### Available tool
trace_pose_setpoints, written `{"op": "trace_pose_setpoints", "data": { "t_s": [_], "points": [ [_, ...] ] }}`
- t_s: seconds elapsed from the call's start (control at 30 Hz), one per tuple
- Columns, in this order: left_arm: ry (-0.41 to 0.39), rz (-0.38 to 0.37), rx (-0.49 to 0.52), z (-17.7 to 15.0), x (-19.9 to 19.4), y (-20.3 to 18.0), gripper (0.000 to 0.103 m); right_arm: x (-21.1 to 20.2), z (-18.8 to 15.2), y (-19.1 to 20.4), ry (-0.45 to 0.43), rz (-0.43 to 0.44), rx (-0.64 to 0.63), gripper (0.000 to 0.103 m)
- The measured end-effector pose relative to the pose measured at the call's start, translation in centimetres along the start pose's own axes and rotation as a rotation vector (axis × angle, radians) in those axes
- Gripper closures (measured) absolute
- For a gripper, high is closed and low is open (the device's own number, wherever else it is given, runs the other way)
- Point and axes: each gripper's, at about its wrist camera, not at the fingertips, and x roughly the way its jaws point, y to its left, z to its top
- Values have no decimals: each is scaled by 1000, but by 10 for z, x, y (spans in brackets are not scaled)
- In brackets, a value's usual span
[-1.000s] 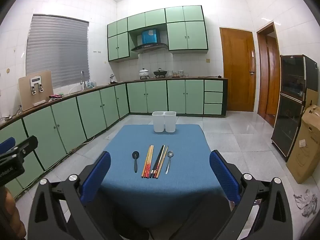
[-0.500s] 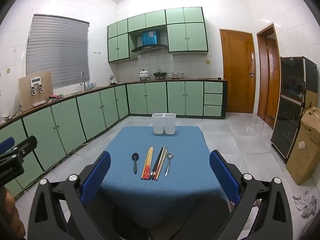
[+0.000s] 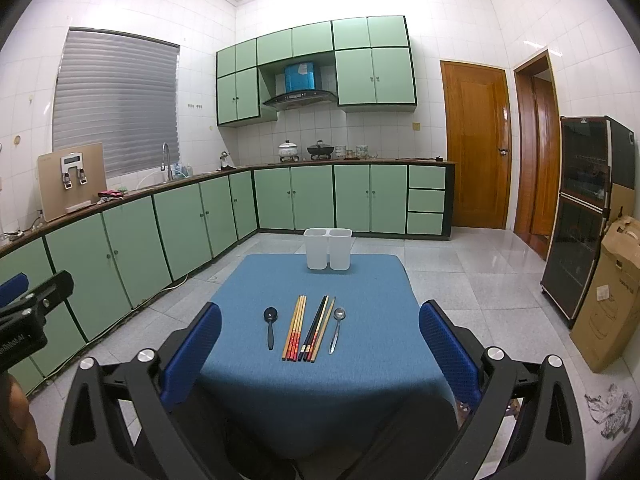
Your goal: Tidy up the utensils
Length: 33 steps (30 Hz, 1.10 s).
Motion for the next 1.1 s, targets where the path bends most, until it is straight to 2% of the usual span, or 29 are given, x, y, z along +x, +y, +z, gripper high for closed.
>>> {"op": "trace_pose_setpoints", "data": {
  "t_s": [1.1],
  "points": [
    [-3,-2,-6,2,-2,4,5,-4,4,1,-2,1,-2,6]
  ]
}}
